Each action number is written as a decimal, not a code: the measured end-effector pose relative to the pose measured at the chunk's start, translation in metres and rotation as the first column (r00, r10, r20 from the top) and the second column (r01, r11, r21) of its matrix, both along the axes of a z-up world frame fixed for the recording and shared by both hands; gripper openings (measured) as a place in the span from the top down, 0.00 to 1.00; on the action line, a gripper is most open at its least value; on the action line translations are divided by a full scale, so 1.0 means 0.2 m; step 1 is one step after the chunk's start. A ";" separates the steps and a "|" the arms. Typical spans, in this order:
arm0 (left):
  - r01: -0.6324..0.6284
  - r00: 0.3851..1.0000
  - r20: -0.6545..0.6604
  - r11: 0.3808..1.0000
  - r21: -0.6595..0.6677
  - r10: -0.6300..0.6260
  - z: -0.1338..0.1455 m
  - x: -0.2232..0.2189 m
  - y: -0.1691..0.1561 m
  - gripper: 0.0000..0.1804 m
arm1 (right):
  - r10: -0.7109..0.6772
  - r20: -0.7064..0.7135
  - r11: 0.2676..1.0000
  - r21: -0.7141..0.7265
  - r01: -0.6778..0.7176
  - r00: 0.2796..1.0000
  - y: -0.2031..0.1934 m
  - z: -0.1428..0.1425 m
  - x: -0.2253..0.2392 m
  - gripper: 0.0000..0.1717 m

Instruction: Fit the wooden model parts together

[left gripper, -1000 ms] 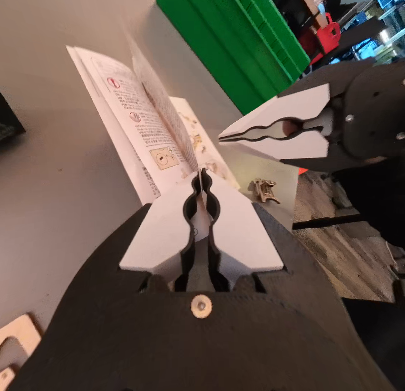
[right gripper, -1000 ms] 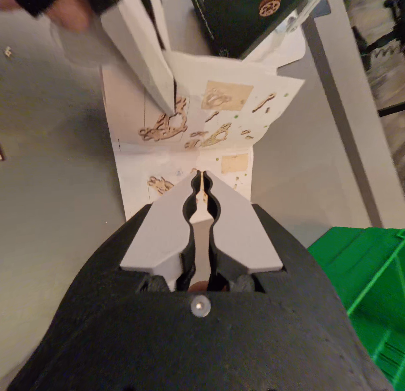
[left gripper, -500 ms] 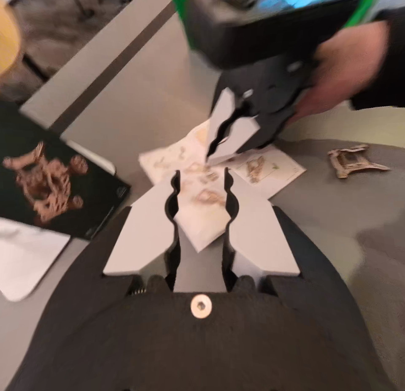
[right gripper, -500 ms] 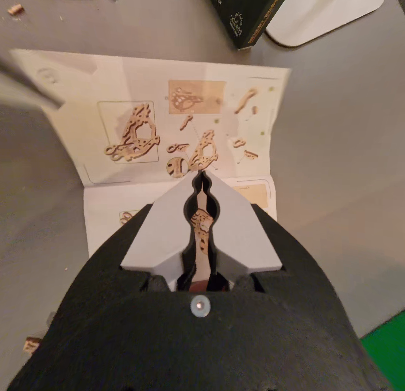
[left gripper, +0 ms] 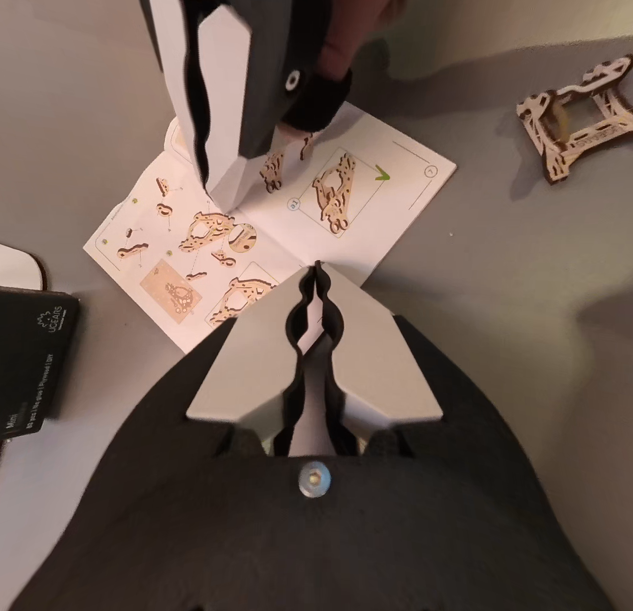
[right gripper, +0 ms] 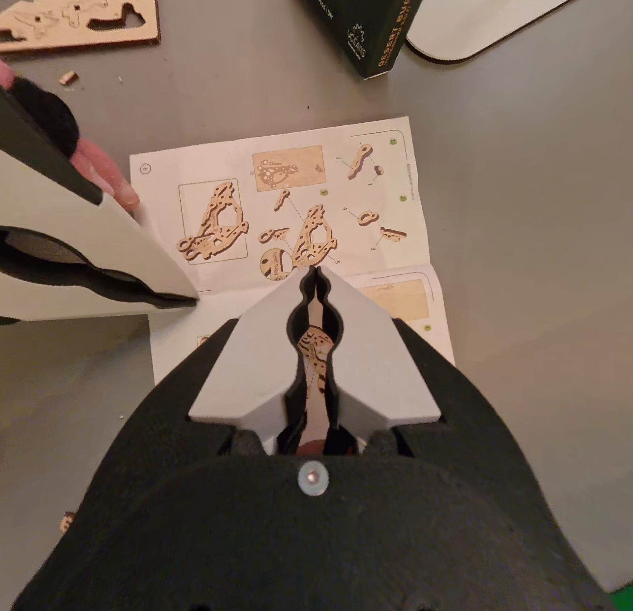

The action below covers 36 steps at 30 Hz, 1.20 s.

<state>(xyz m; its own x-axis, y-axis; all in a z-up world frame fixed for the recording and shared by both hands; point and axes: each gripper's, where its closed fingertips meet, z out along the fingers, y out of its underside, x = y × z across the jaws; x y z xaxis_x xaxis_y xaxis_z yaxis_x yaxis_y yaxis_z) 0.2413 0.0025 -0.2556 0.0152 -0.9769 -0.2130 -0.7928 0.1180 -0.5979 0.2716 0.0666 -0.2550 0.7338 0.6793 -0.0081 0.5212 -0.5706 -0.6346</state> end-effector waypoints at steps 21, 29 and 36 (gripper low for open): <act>-0.030 0.999 0.026 0.999 0.028 0.029 0.00 -0.01 0.00 1.00 | -0.109 0.102 0.964 0.253 0.080 0.989 0.24 0.00 0.18 1.00; -0.038 0.998 0.044 0.998 0.045 0.036 0.00 0.00 0.01 1.00 | -0.107 0.120 0.958 0.278 0.070 0.987 0.27 0.00 0.20 1.00; -0.045 0.998 0.052 0.998 0.036 0.044 0.00 0.00 0.01 1.00 | -0.111 0.085 0.963 0.256 0.086 0.990 0.28 0.00 0.20 1.00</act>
<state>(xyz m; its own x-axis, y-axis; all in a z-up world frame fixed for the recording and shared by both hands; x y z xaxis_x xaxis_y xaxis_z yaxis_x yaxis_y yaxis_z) 0.2412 0.0042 -0.2554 0.0703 -0.9664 -0.2471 -0.7663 0.1063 -0.6336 0.3114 0.1216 -0.2554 0.7858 0.5746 0.2288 0.5373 -0.4511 -0.7126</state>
